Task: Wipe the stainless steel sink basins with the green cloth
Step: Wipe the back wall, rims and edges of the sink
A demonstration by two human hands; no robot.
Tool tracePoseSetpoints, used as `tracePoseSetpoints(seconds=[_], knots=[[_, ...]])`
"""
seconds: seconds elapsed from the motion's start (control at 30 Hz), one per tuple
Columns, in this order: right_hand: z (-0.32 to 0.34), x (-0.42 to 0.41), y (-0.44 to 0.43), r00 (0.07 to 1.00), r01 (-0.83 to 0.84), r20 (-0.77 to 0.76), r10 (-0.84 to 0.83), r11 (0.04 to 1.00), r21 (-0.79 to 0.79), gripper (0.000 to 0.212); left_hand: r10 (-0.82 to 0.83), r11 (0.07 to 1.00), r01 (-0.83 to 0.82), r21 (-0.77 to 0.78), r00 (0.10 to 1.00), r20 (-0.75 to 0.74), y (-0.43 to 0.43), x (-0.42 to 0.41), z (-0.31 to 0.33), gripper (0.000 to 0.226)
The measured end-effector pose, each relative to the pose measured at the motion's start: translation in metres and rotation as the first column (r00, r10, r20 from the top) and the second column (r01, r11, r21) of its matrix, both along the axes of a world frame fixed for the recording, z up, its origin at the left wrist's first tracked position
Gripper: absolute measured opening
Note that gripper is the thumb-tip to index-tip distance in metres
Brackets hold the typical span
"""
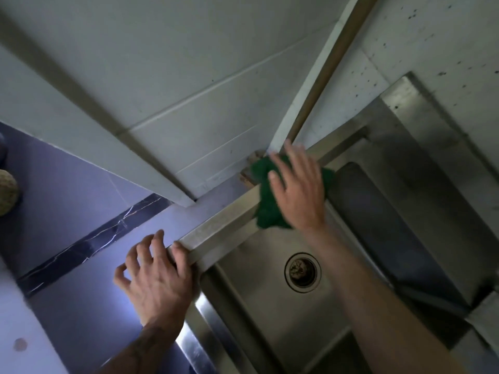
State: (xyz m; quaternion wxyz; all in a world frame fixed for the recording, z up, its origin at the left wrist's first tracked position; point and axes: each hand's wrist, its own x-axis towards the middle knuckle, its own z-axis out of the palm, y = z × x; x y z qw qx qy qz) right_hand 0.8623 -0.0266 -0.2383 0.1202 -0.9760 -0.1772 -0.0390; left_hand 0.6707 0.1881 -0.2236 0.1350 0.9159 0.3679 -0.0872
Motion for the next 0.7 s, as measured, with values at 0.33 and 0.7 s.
tracePoseSetpoints(seconds=[0.33,0.7], knots=[[0.008,0.053,-0.042,0.996,0.061,-0.065,-0.065,0.996,-0.060,0.055,-0.011,1.000,0.011,0.021,1.000,0.008,-0.001,0.001,0.001,0.055],[0.009,0.038,-0.016,0.991,0.121,-0.063,-0.120,0.993,0.004,0.054,-0.018,1.000,0.018,0.016,1.000,-0.008,-0.001,0.001,0.003,0.054]])
